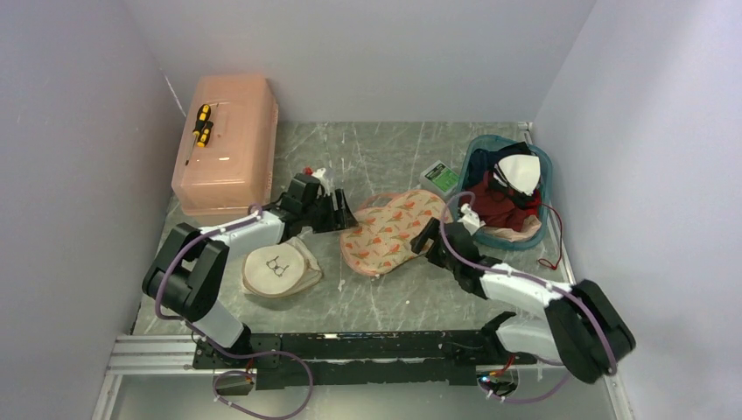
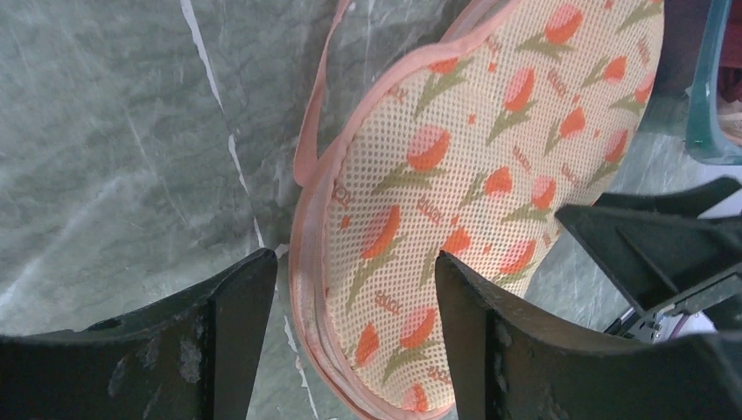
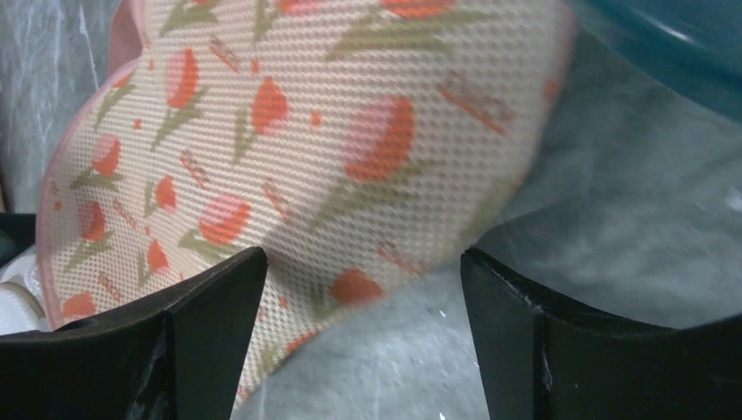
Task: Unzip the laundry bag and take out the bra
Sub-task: Unzip the laundry bag at the center of the board.
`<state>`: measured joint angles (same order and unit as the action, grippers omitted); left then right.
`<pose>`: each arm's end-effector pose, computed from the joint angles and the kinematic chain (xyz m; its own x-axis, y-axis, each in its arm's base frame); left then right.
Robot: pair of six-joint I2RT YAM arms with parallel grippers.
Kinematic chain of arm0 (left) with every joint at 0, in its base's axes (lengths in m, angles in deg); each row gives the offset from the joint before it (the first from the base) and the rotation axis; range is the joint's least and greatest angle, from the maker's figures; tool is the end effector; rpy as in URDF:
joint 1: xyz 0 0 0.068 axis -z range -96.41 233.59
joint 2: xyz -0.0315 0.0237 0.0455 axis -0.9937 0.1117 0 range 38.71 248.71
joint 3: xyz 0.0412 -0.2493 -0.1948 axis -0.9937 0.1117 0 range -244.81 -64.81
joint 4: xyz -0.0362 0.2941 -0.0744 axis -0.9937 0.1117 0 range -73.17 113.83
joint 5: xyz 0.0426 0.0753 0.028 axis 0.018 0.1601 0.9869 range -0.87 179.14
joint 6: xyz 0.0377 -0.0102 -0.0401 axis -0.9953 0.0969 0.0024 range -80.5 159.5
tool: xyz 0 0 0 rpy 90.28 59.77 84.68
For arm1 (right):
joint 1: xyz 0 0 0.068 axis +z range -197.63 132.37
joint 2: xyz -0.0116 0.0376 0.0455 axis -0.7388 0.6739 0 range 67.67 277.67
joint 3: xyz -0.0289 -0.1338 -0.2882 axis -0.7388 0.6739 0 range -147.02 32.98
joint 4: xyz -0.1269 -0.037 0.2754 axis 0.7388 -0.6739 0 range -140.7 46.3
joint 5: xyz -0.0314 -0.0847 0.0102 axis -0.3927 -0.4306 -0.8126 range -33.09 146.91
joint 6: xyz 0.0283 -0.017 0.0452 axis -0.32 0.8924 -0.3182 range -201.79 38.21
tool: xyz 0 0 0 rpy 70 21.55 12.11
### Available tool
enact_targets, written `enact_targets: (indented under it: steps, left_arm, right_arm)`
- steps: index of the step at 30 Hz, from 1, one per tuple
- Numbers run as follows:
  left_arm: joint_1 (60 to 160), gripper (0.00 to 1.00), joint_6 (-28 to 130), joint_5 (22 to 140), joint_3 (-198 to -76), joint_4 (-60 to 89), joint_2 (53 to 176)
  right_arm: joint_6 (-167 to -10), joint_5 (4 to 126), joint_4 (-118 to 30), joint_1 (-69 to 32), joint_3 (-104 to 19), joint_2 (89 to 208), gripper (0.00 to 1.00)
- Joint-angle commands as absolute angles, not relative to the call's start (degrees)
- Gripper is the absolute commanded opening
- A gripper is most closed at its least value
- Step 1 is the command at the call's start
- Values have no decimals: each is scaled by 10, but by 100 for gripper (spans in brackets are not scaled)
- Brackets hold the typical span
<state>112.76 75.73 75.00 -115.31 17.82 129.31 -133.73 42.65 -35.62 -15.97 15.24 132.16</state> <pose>0.3176 -0.1880 0.2098 -0.8373 -0.1889 -0.5131 0.1718 0.7999 -0.5750 0.1890 0.1054 0.1538 -0.5995 0.5268 -0.6026 0.2060 0.8291 0.5198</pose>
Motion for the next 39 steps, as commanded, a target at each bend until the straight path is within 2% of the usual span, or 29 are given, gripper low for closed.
enact_targets:
  steps: [1,9,16,22,27,34,39]
  left_arm:
    - [1132,71,779,717,-1090,82,1274]
    - [1178,72,788,777,-995,28,1183]
    - [1252,72,844,888,-922,40,1094]
    - [1309,73,875,976,-909,115,1063]
    - [1324,75,925,1052,-914,237,980]
    - [1327,77,935,1141,-1019,479,959]
    - [1326,77,917,1160,-1044,500,949]
  right_arm:
    - [-1257,503,-265,-166,82,1409,83]
    - [-1148,590,-276,-160,-41,1537,79]
    - [-1097,646,-326,-157,-147,1627,84]
    - [-1074,670,-370,-156,-224,1690,86]
    - [-1059,667,-450,-152,-311,1736,95]
    - [-1086,508,-534,-153,-322,1644,96]
    - [-1055,471,-542,-138,-257,1503,94]
